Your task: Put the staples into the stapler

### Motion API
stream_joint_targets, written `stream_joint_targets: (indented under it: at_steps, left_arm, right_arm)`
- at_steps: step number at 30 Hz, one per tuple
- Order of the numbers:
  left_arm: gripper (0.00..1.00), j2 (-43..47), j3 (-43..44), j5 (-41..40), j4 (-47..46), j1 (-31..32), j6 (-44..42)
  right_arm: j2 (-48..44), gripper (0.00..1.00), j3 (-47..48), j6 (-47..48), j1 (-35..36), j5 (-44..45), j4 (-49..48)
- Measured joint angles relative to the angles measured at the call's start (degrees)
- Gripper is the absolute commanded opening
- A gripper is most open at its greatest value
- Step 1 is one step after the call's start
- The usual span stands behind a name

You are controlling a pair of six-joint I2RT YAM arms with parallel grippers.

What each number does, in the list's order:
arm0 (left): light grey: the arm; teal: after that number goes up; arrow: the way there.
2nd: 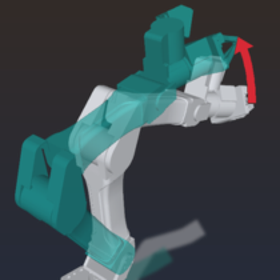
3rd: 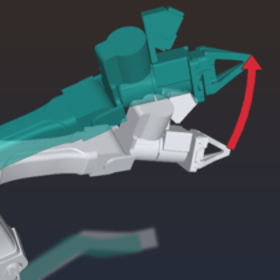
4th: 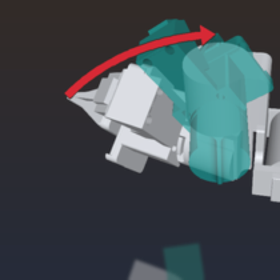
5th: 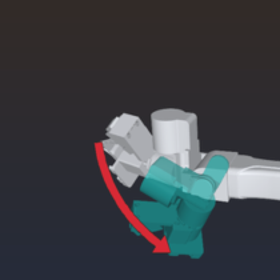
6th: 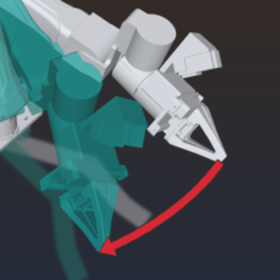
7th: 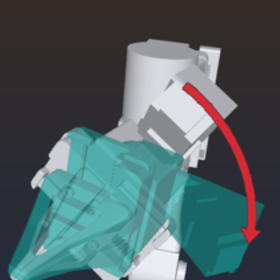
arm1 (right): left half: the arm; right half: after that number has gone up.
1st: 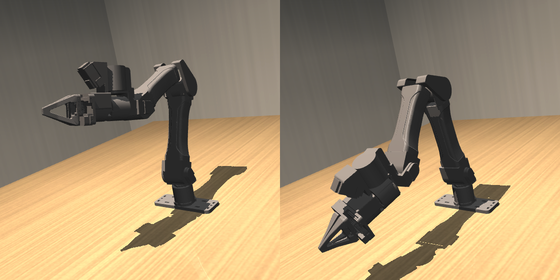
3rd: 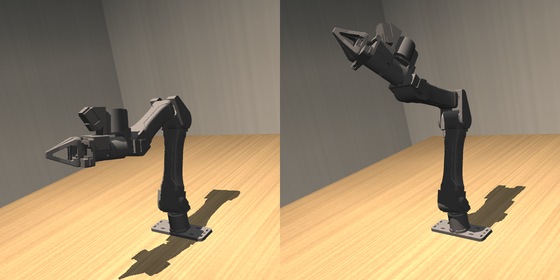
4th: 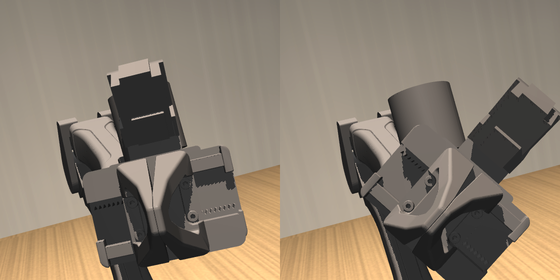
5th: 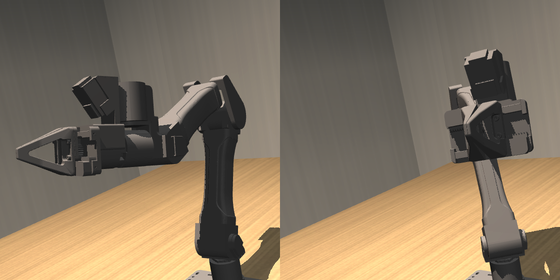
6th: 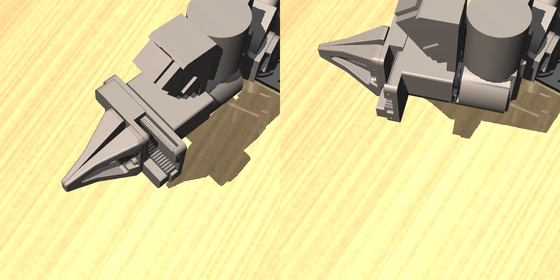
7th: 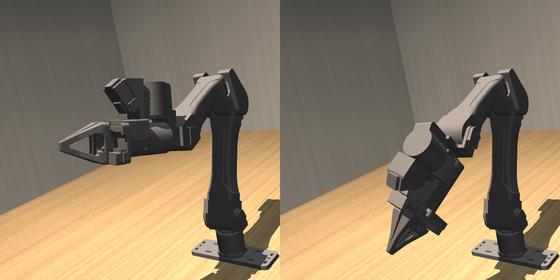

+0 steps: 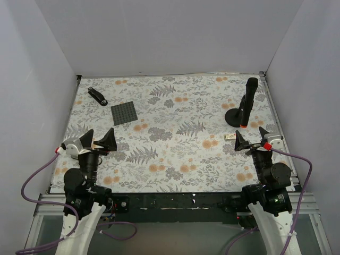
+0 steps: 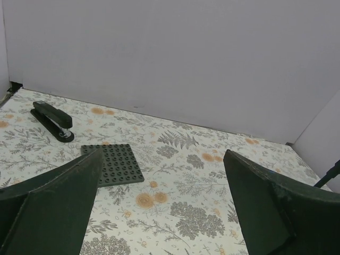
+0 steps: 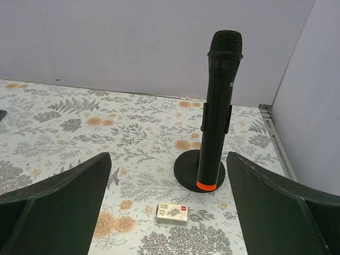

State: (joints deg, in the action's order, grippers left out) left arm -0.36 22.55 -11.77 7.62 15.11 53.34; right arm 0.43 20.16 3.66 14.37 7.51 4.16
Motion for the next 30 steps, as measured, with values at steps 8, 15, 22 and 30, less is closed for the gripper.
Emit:
stream_joint_targets:
  at_steps: [8,15,22,30]
  left_arm:
    - [0.98,0.0,1.0,-2.7,1.5,0.0,2.0]
    - [0.98,-2.4,4.5,-7.8,6.0,0.0,7.4]
    - [0.98,-21.4,9.8,-14.2,12.9,0.0,18.1]
    - [0.98,-54.1,23.2,-19.7,29.7,0.0,35.8]
  right_arm:
    - [0.0,0.98,0.0,0.0,0.0,0.0,0.0]
    - [0.0,0.98,0.0,-0.3,0.0,-0.3,0.0]
    - [0.0,0.98,0.0,-0.5,0.0,-1.2,-0.1]
    - [0.0,0.98,0.0,-0.9,0.3,-1.0,-0.1]
